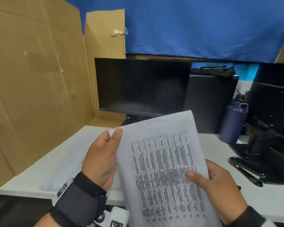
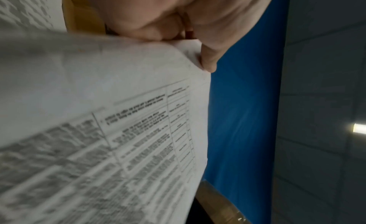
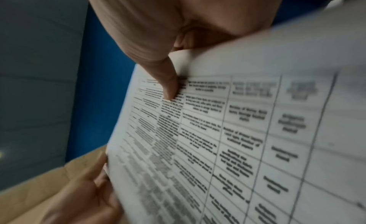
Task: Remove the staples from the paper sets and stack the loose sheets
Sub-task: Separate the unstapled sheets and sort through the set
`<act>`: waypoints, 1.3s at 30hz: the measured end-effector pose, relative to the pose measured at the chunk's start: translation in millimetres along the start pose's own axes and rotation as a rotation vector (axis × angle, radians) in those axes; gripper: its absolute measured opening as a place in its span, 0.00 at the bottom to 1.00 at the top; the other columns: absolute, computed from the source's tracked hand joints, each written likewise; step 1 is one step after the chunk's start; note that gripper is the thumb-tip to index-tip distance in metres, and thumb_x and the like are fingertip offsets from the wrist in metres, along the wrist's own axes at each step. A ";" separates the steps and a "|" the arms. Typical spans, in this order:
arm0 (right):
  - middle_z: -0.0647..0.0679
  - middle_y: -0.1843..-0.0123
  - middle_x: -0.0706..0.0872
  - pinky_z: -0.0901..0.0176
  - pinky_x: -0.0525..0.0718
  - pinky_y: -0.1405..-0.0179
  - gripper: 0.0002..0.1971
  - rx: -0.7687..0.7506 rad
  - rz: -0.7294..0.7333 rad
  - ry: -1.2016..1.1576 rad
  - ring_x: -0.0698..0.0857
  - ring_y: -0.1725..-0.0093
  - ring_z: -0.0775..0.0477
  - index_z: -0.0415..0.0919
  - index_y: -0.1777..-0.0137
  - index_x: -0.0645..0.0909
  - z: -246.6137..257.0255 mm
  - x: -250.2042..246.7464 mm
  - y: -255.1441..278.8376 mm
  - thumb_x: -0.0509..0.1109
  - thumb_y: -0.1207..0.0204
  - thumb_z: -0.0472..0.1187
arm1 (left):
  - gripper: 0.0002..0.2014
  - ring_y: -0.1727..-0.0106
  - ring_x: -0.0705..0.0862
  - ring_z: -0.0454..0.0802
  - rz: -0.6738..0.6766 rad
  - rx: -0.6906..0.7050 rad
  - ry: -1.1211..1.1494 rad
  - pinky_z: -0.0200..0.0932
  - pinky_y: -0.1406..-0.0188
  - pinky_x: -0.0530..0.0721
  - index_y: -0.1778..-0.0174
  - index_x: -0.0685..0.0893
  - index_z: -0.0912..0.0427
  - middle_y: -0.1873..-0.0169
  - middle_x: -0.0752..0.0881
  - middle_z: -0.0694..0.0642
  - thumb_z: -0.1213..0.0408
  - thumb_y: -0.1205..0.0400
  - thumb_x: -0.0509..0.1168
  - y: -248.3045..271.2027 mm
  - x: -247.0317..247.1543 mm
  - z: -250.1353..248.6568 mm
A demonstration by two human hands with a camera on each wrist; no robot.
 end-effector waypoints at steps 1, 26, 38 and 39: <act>0.57 0.54 0.95 0.43 0.88 0.42 0.09 0.009 -0.022 -0.022 0.94 0.54 0.55 0.47 0.47 0.90 0.9 -4.2 -1.8 0.79 0.25 0.36 | 0.15 0.42 0.93 0.56 0.008 -0.030 -0.028 0.56 0.39 0.87 0.37 0.88 0.60 0.44 0.95 0.59 0.56 0.10 0.62 1.0 -3.0 6.6; 0.69 0.51 0.87 0.66 0.79 0.53 0.08 -0.154 -0.240 -0.046 0.83 0.48 0.68 0.63 0.51 0.81 11.3 -19.5 3.9 0.72 0.19 0.45 | 0.16 0.44 0.91 0.38 0.038 0.060 -0.287 0.38 0.41 0.86 0.45 0.87 0.43 0.52 0.93 0.36 0.40 0.20 0.61 14.5 29.0 52.0; 0.66 0.48 0.92 0.55 0.82 0.43 0.11 -0.145 -0.287 -0.166 0.87 0.44 0.63 0.54 0.39 0.86 7.4 -31.8 -0.2 0.72 0.19 0.43 | 0.10 0.43 0.93 0.51 0.045 0.027 -0.334 0.62 0.36 0.87 0.44 0.90 0.47 0.47 0.95 0.50 0.67 0.12 0.67 4.7 23.5 61.5; 0.65 0.47 0.93 0.54 0.83 0.43 0.11 -0.114 -0.252 -0.180 0.89 0.45 0.60 0.54 0.40 0.86 1.8 -27.5 -3.0 0.72 0.19 0.40 | 0.11 0.41 0.92 0.52 0.055 -0.005 -0.339 0.64 0.33 0.86 0.41 0.89 0.47 0.45 0.95 0.50 0.67 0.12 0.67 5.2 21.7 68.0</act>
Point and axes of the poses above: each hand's wrist, its own y-axis away from the middle knuckle, its own x-axis out of the palm, z = x × y, the point moved 7 cm from there along -y, towards the middle knuckle
